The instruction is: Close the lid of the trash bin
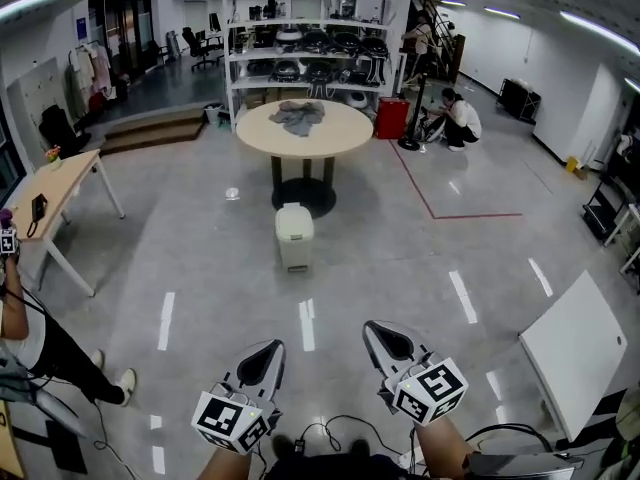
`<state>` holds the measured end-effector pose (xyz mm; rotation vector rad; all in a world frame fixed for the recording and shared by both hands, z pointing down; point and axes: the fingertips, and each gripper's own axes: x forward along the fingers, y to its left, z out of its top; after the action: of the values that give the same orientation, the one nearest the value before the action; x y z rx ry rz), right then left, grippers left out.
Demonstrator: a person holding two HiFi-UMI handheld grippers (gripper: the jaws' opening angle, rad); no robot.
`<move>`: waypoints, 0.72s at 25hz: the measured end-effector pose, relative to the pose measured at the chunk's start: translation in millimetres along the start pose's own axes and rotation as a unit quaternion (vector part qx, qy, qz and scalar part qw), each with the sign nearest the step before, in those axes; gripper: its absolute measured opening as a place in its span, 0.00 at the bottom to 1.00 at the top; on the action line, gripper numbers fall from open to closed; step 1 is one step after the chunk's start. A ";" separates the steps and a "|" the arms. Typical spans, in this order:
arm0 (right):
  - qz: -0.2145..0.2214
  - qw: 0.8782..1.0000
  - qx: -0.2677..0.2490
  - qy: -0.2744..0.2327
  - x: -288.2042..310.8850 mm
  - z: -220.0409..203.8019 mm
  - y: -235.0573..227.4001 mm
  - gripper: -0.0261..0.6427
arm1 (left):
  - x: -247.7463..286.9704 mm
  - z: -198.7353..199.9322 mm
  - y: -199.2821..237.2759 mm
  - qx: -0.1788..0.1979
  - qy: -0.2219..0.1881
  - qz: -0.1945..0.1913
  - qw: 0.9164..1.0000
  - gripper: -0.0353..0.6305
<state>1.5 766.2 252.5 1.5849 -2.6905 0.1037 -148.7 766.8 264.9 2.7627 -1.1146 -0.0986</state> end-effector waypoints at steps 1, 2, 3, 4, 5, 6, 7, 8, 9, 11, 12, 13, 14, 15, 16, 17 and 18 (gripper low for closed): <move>0.001 1.000 -0.001 -0.001 -10.7 1.5 -8.6 0.05 | 5.8 1.4 -10.6 -0.002 -0.003 -0.001 1.000 0.05; 0.000 1.000 -0.002 0.000 -21.2 2.4 -17.8 0.05 | 12.5 2.4 -21.9 0.000 -0.004 -0.001 1.000 0.05; 0.000 1.000 -0.002 0.001 -31.7 2.2 -26.5 0.05 | 18.6 2.7 -33.8 0.001 -0.003 -0.002 1.000 0.05; 0.002 1.000 -0.001 0.002 -42.0 1.1 -33.9 0.05 | 23.4 1.9 -45.9 0.002 -0.001 -0.002 1.000 0.05; 0.004 1.000 0.000 0.002 -51.4 -0.5 -40.1 0.05 | 27.0 -0.1 -56.9 0.003 0.001 -0.001 1.000 0.05; 0.006 1.000 0.000 0.000 -59.1 -2.0 -45.6 0.05 | 29.8 -2.9 -66.1 0.006 0.004 0.002 1.000 0.05; 0.008 1.000 0.001 -0.002 -65.0 -3.3 -50.5 0.05 | 31.8 -6.3 -73.4 0.009 0.008 0.007 1.000 0.05; 0.010 1.000 0.003 -0.003 -69.4 -4.5 -55.2 0.05 | 33.4 -9.8 -79.3 0.011 0.011 0.012 1.000 0.05; 0.011 1.000 0.005 -0.004 -72.5 -5.2 -59.7 0.05 | 34.9 -13.0 -84.3 0.011 0.014 0.016 1.000 0.05; 0.015 1.000 0.009 -0.008 -74.9 -4.0 -67.0 0.05 | 38.5 -16.9 -90.5 0.010 0.017 0.023 1.000 0.05; 0.018 1.000 0.010 -0.013 -74.8 -2.0 -68.3 0.05 | 39.8 -17.1 -91.5 0.010 0.020 0.026 0.999 0.05; 0.021 1.000 0.009 -0.018 -75.0 0.6 -68.4 0.05 | 40.5 -16.4 -92.1 0.011 0.021 0.029 0.999 0.05; 0.024 0.999 0.007 -0.025 -75.5 3.5 -68.3 0.05 | 41.0 -14.5 -92.8 0.015 0.020 0.030 0.999 0.05; 0.023 0.999 0.004 -0.031 -75.8 6.7 -68.9 0.05 | 41.7 -11.2 -93.7 0.020 0.017 0.029 0.999 0.05; 0.020 0.999 0.002 -0.035 -75.6 9.9 -69.9 0.05 | 42.5 -6.8 -94.4 0.027 0.014 0.026 0.999 0.05; 0.016 0.999 0.002 -0.037 -75.3 12.0 -70.2 0.05 | 42.4 -2.7 -94.8 0.033 0.011 0.022 0.999 0.05; 0.013 0.999 0.005 -0.036 -75.4 12.5 -69.0 0.05 | 41.0 0.4 -94.9 0.035 0.009 0.019 0.999 0.05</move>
<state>98.6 797.8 239.7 1.5871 -2.7694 0.0629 -54.4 805.6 248.0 2.7947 -1.1885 -0.0292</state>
